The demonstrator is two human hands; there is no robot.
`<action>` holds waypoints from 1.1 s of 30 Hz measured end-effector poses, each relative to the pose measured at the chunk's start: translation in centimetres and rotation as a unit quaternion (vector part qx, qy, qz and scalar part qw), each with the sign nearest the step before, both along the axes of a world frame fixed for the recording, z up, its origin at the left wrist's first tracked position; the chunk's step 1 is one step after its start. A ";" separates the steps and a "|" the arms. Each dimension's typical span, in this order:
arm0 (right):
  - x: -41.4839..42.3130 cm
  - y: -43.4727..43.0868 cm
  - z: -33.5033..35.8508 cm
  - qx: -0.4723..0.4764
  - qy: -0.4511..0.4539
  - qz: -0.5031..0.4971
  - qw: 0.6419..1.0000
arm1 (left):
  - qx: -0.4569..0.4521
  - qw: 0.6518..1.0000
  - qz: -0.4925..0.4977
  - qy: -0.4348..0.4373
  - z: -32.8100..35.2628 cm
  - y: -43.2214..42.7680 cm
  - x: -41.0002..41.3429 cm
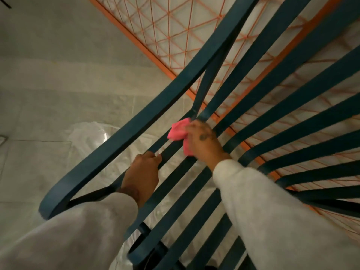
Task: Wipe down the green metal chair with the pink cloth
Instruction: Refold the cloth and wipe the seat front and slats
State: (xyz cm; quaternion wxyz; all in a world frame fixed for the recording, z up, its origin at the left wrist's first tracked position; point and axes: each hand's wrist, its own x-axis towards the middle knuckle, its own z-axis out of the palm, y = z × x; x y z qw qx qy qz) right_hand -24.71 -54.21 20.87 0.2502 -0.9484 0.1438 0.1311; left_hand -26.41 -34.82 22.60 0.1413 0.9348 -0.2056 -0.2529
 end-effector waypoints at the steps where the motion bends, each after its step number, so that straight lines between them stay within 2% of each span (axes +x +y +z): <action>1: 1.1 -1.3 -0.1 -0.031 0.012 -0.035 0.999 | 0.000 1.000 -0.003 0.003 -0.1 0.0 0.1; 3: 1.9 -2.3 -0.4 -0.071 0.004 -0.085 0.994 | 0.009 1.000 -0.005 0.007 -0.2 0.0 0.2; 5: 0.6 -0.7 -0.4 -0.057 -0.025 -0.084 0.995 | 0.009 1.000 -0.002 0.013 -0.3 0.1 0.2; 10: -3.8 4.0 0.7 0.003 -0.014 0.009 1.000 | 0.013 1.000 -0.006 0.014 -0.1 0.0 0.3; 14: -0.5 0.6 1.1 -0.016 0.077 0.049 0.996 | 0.004 1.000 0.001 0.017 0.3 -0.2 0.4; 16: 1.6 -0.9 0.8 -0.046 0.119 -0.041 0.991 | 0.005 1.000 -0.005 0.019 0.2 0.0 0.2; 18: 1.6 -0.4 0.4 -0.045 0.079 -0.131 0.987 | 0.004 1.000 -0.014 0.014 0.0 0.3 0.2; 21: -2.0 3.0 0.5 0.052 0.000 -0.101 0.994 | -0.011 1.000 0.001 0.020 -0.1 0.3 0.1; 23: -3.8 4.7 1.0 0.094 0.001 -0.080 0.992 | -0.002 1.000 -0.006 0.010 0.0 0.3 0.1; 26: -4.8 5.8 3.8 0.237 0.091 -0.172 0.952 | -0.002 1.000 0.000 0.010 0.6 0.3 -0.2; 28: -5.9 5.7 5.7 0.297 0.077 -0.245 0.920 | -0.055 0.995 0.060 0.061 1.8 0.2 -0.7; 30: -7.3 5.2 7.7 0.315 0.041 -0.320 0.893 | -0.134 0.969 0.142 0.149 4.2 0.0 -1.1; 33: -10.2 5.0 10.7 0.364 0.005 -0.395 0.843 | -0.229 0.910 0.215 0.271 8.2 -0.8 -2.8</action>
